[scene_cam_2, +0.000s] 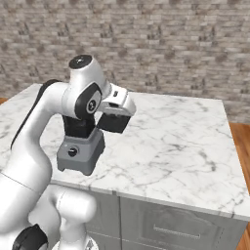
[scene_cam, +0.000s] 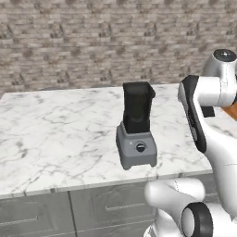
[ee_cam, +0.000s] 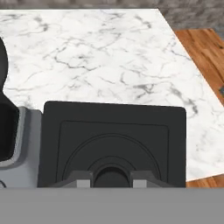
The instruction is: Grab the lemon and lime from the fridge, place them in the blender, close the lid, and turn on the blender to create a marinade.
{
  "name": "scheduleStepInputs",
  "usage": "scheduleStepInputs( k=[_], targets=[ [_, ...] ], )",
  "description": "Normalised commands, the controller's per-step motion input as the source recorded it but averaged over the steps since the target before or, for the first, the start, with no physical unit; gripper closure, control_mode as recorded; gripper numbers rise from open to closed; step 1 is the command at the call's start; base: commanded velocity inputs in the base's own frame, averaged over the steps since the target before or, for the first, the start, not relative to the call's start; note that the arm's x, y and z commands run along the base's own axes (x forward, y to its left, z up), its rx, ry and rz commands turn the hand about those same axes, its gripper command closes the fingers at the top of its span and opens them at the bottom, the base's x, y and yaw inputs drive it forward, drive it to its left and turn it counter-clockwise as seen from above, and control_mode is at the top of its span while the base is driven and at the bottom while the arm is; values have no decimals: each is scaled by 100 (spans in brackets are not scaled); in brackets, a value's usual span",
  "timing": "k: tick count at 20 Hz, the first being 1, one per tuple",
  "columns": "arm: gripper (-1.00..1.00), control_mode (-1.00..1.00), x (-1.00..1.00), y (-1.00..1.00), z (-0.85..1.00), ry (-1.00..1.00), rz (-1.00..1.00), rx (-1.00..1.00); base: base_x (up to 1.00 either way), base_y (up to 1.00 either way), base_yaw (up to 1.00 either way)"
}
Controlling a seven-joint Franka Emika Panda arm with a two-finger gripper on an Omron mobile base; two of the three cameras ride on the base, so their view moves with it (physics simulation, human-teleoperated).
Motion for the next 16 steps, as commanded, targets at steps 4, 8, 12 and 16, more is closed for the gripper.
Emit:
scheduleStepInputs(
  k=[4, 8, 12, 16],
  targets=[
    [100, -100, 39, 54, 100, 0, 0, 0, 0, 0, 0],
    [100, -100, 26, 53, 100, 0, 0, 0, 0, 0, 0],
    [100, -100, 9, 61, 41, 0, 4, 5, 0, 0, 0],
    [100, -100, 2, 62, -3, 0, 14, 10, 0, 0, 0]
  ],
)
